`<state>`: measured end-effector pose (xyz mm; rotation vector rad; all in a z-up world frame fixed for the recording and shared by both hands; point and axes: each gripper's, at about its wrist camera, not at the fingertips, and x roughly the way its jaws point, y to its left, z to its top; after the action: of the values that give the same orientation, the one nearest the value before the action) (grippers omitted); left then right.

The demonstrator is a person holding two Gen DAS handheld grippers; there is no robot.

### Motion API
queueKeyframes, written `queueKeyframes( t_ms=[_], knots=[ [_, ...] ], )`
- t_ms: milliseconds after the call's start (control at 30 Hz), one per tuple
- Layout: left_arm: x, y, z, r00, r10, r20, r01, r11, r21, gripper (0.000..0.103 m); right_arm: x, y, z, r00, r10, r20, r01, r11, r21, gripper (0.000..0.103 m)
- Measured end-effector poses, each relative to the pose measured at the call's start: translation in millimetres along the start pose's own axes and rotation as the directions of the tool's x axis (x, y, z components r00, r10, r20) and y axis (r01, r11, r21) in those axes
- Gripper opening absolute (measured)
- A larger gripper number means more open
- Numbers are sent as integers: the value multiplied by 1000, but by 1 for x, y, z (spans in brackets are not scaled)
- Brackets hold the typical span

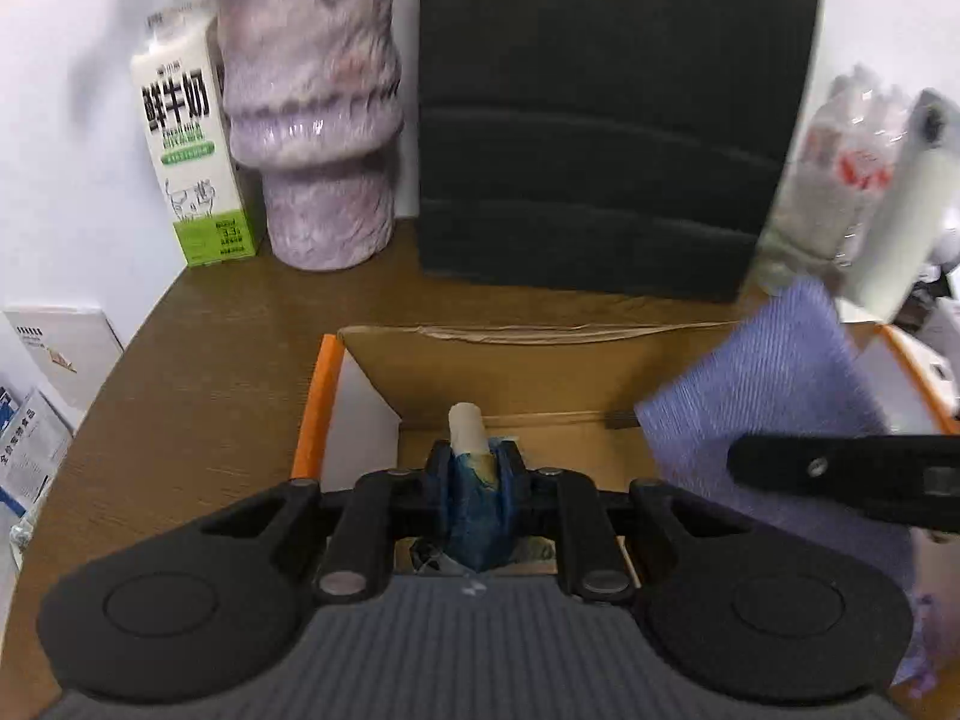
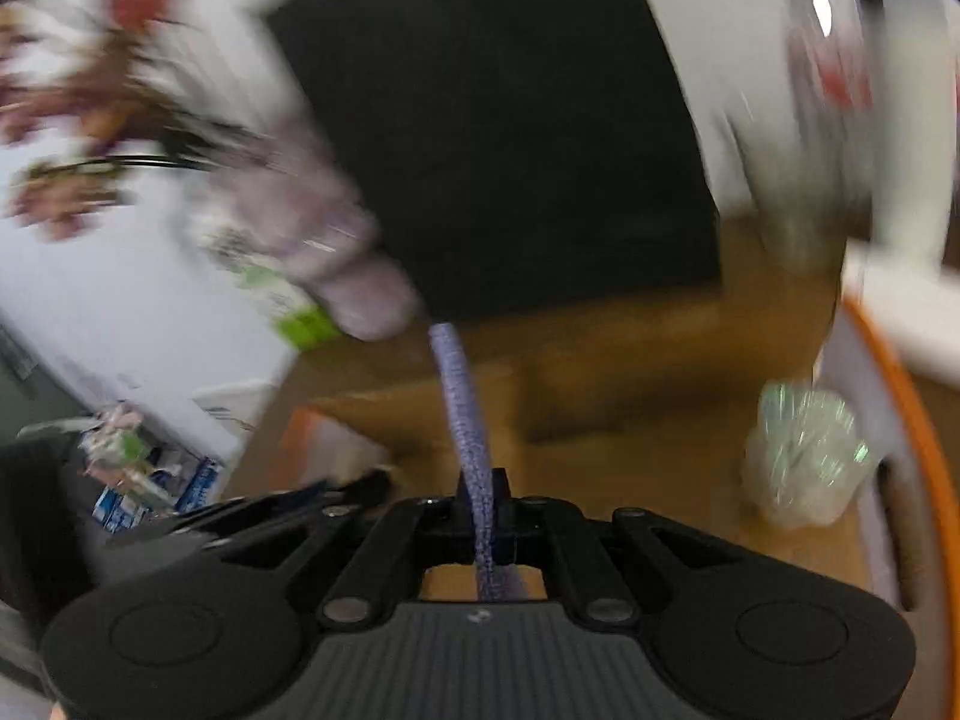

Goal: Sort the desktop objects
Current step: 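Carry pouch and packet into the cardboard box and open both tools, then withdraw both tools from the box back over the table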

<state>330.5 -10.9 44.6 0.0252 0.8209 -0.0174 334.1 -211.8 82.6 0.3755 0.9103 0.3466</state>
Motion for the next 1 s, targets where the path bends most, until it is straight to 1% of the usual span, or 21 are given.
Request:
queueKeyframes(
  t_ms=[33,67,100,133,167,200,233,267,300,333,400,433,500,567,600,700,800,900,1000],
  knots=[
    [4,-1,-2,1000,5,-2,-5,1000,10,26,14,-8,2,999,-35,-23,36,999,18,3],
    [6,-2,-3,1000,8,-11,-8,1000,13,30,25,-14,3,994,-100,-41,100,995,15,7],
    [5,-3,-3,1000,-3,-6,4,1000,25,46,33,-16,2,985,-163,-56,163,987,-4,12],
    [3,-4,-3,1000,-18,-1,18,999,43,58,38,-17,1,975,-213,-71,211,977,-31,13],
    [1,-6,-2,1000,-21,13,20,998,63,76,41,-16,0,969,-233,-76,229,972,-57,18],
    [1,-6,0,1000,-14,27,12,997,71,78,41,-16,0,966,-246,-78,240,968,-79,24],
    [2,-6,3,999,-8,31,5,997,74,78,41,-14,0,961,-264,-76,256,961,-102,35],
    [-1,-6,4,1000,-4,24,2,997,73,78,39,-13,0,955,-288,-69,279,953,-115,42],
    [-3,-4,7,1000,-3,15,2,998,62,79,35,-11,3,950,-305,-62,295,947,-129,44],
    [-2,0,12,1000,-3,7,3,999,41,81,29,-6,5,951,-305,-56,295,945,-140,45],
    [-12,6,16,1000,-9,-7,9,1000,-17,83,14,0,13,957,-287,-45,278,949,-148,56],
    [-18,8,18,1000,-16,-14,15,999,-39,84,5,5,16,958,-283,-34,274,948,-162,59],
    [-32,13,22,999,-31,-29,29,997,-75,90,-16,13,21,957,-288,1,284,941,-187,77],
    [-46,17,22,998,-49,-49,45,995,-94,95,-33,16,27,956,-292,26,291,936,-200,79],
    [-54,18,21,997,-56,-54,51,994,-93,95,-41,17,26,956,-291,34,292,935,-203,79],
    [-81,17,12,998,-50,-46,46,996,-78,100,-67,13,14,960,-275,51,280,938,-205,81],
    [-107,12,-5,999,-36,-35,35,998,-48,100,-88,12,-4,965,-251,77,262,938,-228,82],
    [-134,6,-30,999,-43,7,43,999,-33,103,-106,20,-33,966,-238,105,258,930,-263,82],
    [-162,1,-72,995,-79,59,81,996,-37,103,-129,27,-67,964,-210,166,251,922,-296,83]
  ],
)
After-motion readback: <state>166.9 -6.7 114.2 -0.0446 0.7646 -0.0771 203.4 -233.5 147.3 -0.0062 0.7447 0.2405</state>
